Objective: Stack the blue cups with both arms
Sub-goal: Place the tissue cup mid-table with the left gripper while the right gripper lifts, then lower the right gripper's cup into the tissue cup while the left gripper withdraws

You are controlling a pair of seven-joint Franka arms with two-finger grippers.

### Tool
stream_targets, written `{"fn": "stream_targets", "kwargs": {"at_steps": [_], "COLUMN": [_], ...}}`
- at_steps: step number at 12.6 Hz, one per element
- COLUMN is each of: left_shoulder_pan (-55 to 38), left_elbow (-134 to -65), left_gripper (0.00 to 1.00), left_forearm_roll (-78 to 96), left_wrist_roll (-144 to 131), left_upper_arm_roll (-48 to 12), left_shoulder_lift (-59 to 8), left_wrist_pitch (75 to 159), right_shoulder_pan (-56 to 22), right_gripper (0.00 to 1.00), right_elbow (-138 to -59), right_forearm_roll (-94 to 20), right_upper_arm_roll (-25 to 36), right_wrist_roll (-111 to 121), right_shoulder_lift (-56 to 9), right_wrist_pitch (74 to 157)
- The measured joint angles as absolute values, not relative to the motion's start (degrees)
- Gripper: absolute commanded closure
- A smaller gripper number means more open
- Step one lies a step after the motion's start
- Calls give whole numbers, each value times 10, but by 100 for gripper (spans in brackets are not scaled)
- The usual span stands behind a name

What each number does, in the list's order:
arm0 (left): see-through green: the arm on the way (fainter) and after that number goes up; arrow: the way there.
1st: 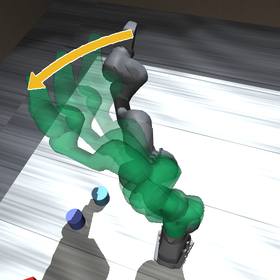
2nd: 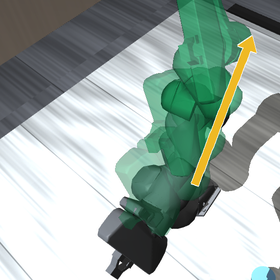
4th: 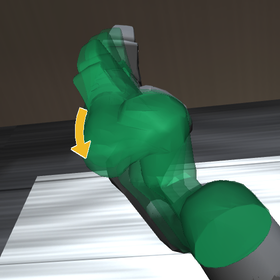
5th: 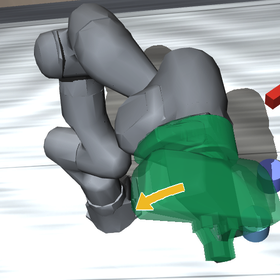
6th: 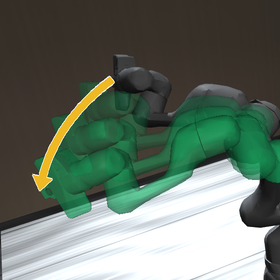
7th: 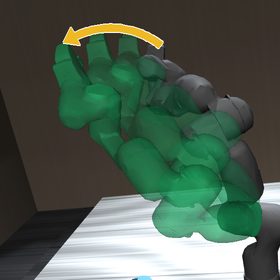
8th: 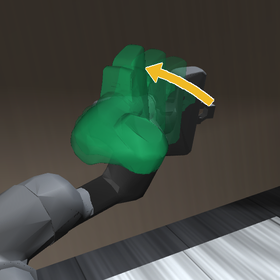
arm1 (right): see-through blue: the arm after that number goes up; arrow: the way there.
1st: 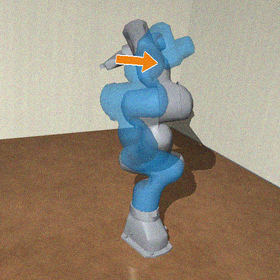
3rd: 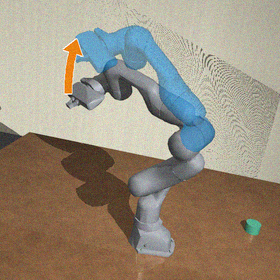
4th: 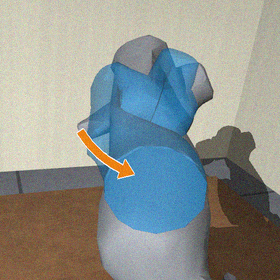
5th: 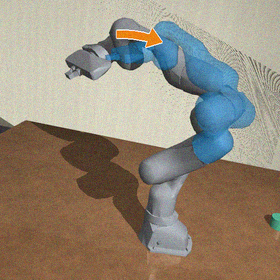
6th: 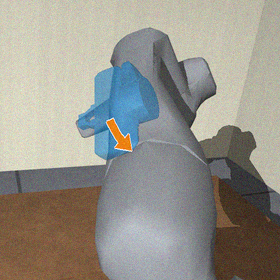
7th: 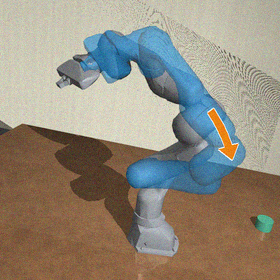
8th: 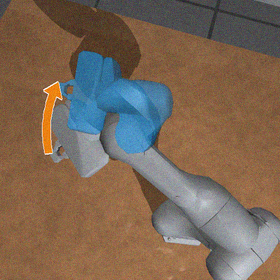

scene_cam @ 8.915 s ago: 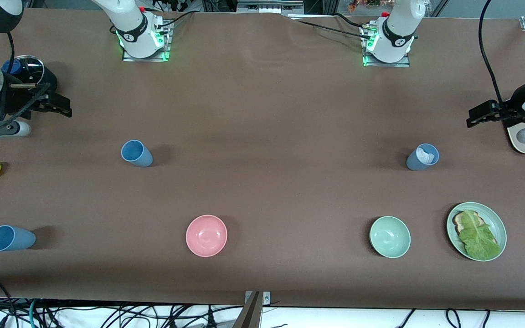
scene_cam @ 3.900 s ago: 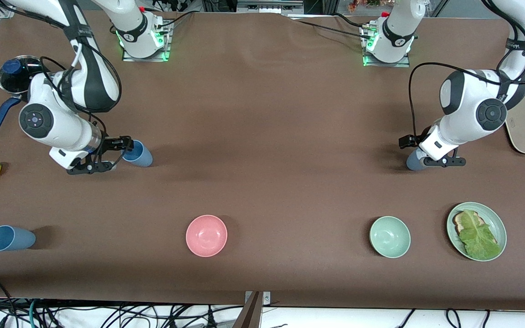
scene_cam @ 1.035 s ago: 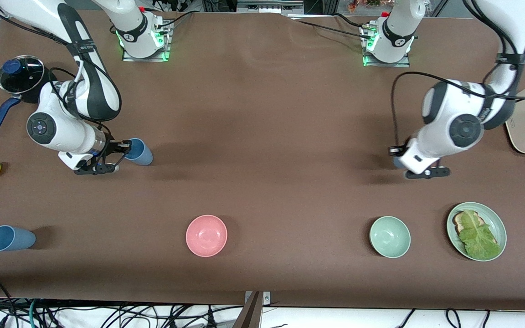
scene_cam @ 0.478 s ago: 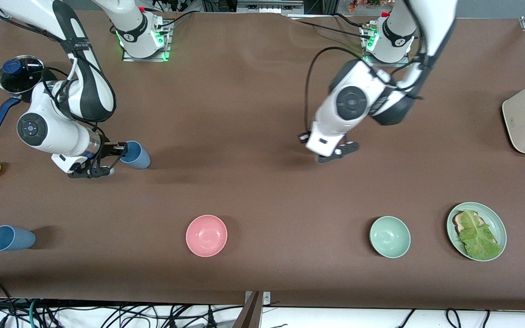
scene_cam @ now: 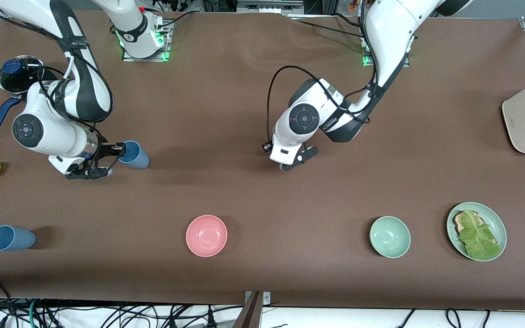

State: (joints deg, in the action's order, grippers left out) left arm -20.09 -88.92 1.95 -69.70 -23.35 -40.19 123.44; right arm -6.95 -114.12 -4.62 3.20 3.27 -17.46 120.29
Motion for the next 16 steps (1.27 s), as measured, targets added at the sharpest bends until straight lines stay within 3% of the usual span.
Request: {"fn": "stream_targets", "kwargs": {"at_steps": [1, 3, 4, 9, 12, 16], "left_shoulder_pan": [-201, -201, -201, -201, -184, -95], "left_elbow": [-887, -882, -880, -848, -795, -753], "left_gripper": [100, 8, 0, 0, 0, 0], "left_forearm_roll": [20, 20, 20, 8, -6, -8], "left_wrist_roll": [-698, -698, -698, -698, -698, -572], "left_upper_arm_roll": [-233, -232, -231, -218, -211, -210], "left_shoulder_lift": [-410, -414, -414, -413, -408, -387], "left_wrist_pitch": [1243, 1245, 1245, 1227, 1136, 1022], "right_shoulder_pan": [-71, -76, -81, -135, -197, -273], "right_gripper": [100, 100, 100, 100, 100, 100], "right_elbow": [-1137, -1113, -1094, -1025, -985, -929], "right_forearm_roll": [-46, -46, -47, -49, -56, -98], "right_upper_arm_roll": [32, 31, 30, 27, 24, 23], "right_wrist_roll": [33, 22, 12, -96, -202, -341], "right_shoulder_lift": [-175, -176, -177, -185, -186, -195], "right_wrist_pitch": [1198, 1161, 1137, 1073, 1043, 1022]}}
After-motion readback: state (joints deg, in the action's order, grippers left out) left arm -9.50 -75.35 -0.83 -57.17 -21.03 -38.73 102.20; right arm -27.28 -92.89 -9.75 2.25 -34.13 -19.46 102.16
